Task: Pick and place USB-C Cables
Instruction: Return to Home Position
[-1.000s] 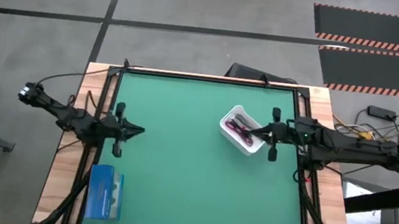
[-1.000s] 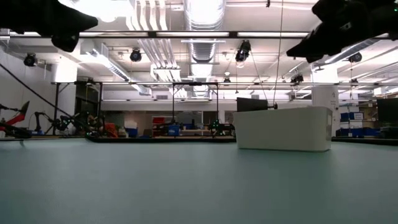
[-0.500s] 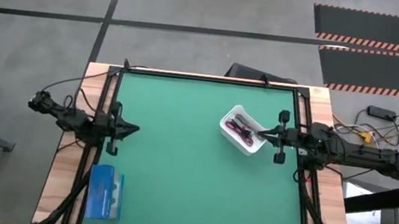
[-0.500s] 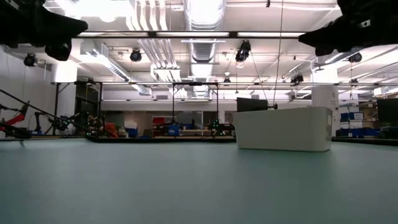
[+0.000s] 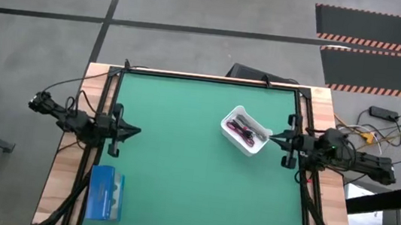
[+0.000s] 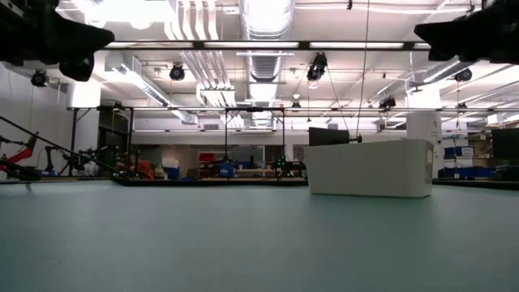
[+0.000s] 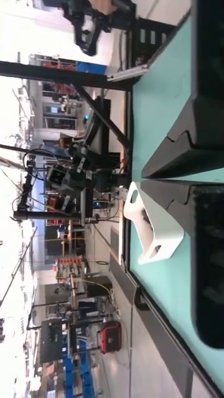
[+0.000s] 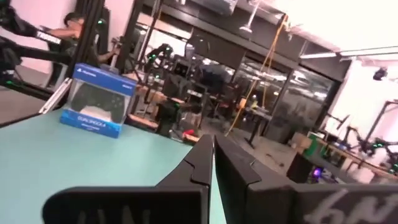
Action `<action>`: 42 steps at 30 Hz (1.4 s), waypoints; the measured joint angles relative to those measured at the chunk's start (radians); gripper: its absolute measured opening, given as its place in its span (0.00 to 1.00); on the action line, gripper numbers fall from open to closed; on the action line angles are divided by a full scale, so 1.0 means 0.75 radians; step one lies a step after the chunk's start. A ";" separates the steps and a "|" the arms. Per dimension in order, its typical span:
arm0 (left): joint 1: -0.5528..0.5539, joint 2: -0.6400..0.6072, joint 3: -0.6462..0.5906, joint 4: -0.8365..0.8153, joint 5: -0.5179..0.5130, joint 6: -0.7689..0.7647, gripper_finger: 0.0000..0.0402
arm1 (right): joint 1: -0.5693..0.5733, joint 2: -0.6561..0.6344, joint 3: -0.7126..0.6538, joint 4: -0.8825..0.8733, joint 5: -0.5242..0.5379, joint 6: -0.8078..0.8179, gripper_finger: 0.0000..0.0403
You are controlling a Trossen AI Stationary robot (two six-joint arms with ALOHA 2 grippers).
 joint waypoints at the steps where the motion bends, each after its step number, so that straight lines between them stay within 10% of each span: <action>1: 0.000 0.002 0.000 -0.002 0.000 0.015 0.00 | 0.000 0.000 0.000 0.005 -0.006 -0.015 0.02; 16: 0.000 0.012 -0.001 -0.005 -0.006 0.015 0.00 | 0.000 0.007 -0.134 0.185 -0.264 -0.047 0.02; 42: 0.000 0.026 -0.001 -0.005 -0.005 0.015 0.00 | 0.000 0.020 -0.135 0.165 -0.254 0.385 0.02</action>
